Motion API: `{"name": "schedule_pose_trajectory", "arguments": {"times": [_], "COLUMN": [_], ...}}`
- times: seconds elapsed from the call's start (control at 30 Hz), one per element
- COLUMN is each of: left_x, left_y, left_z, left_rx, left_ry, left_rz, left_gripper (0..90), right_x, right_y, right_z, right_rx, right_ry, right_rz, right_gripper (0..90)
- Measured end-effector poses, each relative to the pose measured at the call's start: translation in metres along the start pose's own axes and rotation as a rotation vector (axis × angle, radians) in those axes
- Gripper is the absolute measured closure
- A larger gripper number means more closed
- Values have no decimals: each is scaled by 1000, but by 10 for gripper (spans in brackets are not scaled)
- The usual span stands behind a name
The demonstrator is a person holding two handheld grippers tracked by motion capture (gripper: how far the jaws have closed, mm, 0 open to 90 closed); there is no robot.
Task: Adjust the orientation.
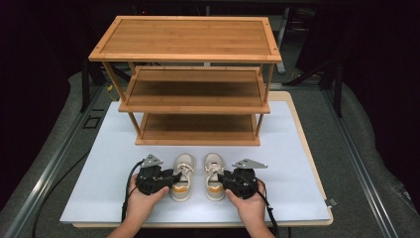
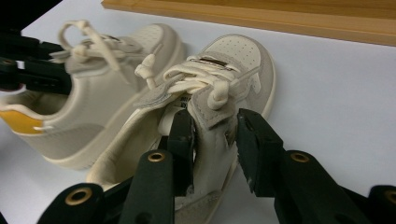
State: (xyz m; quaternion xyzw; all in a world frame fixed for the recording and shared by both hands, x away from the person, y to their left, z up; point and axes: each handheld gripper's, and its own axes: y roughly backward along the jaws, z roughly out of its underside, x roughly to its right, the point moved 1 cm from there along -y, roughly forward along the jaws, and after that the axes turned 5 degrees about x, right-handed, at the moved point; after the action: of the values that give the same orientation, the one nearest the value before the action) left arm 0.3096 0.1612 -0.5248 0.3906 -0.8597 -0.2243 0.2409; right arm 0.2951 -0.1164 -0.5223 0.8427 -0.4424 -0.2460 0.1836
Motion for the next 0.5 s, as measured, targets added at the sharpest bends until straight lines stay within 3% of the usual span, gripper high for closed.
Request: {"name": "schedule_pose_trajectory", "arguments": {"times": [0.07, 0.2, 0.5], "left_x": [3, 5, 12], "left_y": [-1, -1, 1], "left_z": [2, 4, 8], "left_rx": [7, 30, 39], "left_ry": [1, 18, 55], "left_rz": [7, 1, 20], "left_gripper": [582, 581, 546], "right_x": [-7, -16, -24], "right_y": [-2, -3, -1], "right_z": [1, 4, 9], "right_rx": [-5, 9, 23], "right_ry": [12, 43, -7], "right_rz": [-14, 10, -9], "right_gripper": [675, 675, 656]}}
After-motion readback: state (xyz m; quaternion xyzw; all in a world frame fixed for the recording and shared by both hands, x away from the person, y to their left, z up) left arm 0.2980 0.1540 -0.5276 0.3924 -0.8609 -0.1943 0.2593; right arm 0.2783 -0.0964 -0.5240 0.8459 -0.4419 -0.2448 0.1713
